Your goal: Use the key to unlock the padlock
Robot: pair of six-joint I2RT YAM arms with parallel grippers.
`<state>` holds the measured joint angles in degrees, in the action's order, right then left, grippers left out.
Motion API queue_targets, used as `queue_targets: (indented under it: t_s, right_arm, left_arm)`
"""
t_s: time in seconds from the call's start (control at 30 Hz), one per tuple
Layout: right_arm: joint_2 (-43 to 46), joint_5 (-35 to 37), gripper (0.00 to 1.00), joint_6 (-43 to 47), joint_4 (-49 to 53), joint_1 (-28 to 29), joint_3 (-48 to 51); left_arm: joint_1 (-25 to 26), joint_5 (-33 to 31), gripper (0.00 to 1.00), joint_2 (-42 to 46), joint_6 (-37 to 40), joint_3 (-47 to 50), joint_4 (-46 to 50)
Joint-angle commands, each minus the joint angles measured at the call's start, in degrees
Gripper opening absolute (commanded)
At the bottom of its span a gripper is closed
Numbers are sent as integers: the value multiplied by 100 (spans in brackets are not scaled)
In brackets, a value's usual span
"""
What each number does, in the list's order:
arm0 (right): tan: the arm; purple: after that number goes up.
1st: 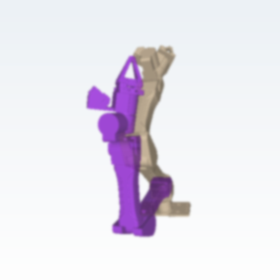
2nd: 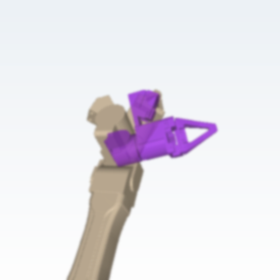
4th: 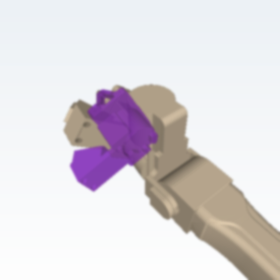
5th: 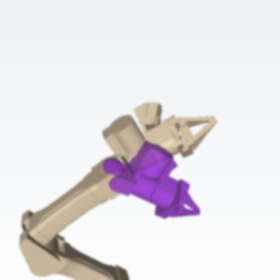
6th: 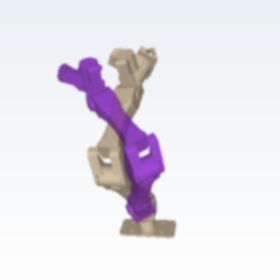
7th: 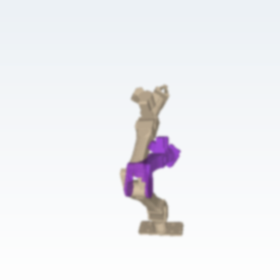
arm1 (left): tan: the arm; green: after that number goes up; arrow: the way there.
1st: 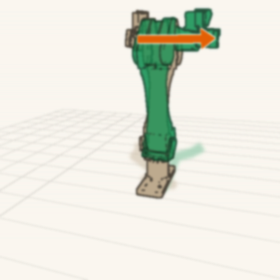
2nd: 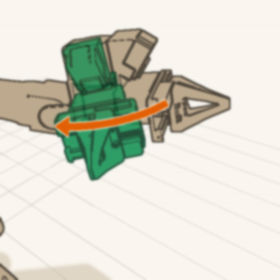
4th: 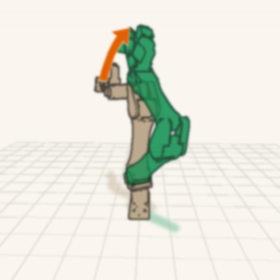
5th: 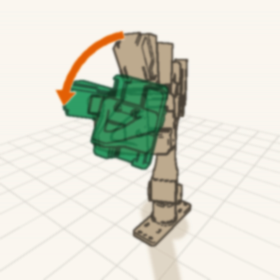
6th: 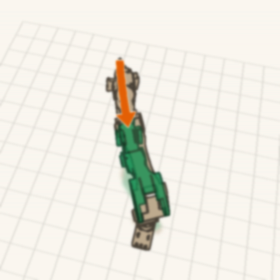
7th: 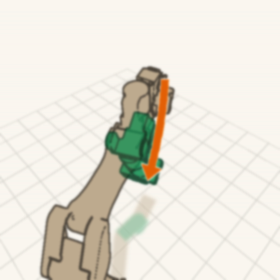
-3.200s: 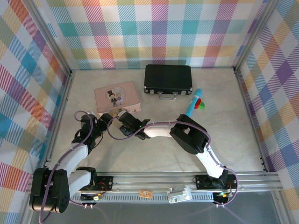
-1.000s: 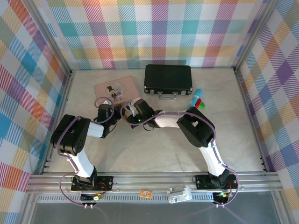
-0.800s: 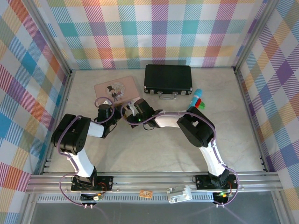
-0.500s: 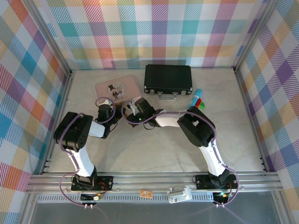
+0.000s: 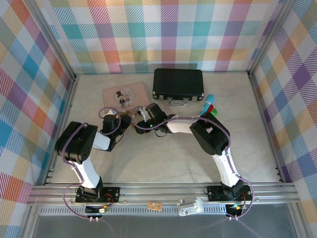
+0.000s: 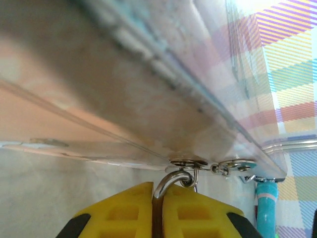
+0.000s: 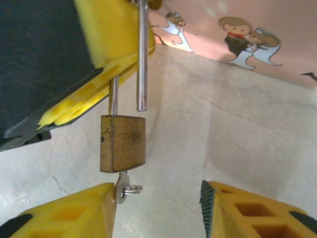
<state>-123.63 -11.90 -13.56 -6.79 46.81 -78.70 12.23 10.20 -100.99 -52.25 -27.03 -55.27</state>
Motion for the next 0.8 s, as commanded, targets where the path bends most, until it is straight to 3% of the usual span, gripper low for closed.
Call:
queue_targets:
  t_s: [0.0,0.2,0.37,0.53,0.77]
  right_arm:
    - [150,-418,50,-120,-230,-14,95]
    - [33,-760,50,-80,-574,65,93]
    - [-165,-252,50,57,-274,95,-139]
    - [-301,150,49,317,-43,94,-260]
    - [-520,-110,45,373,-276,100,-377]
  left_arm:
    - [16,-104,12,397,-137,71,840]
    - [21,-17,10,498,-54,-100,1215]
    - [8,-83,11,528,-202,-24,1075]
    - [-119,-148,26,1053,-175,55,1622]
    - [-380,-92,40,1965,256,26,2945]
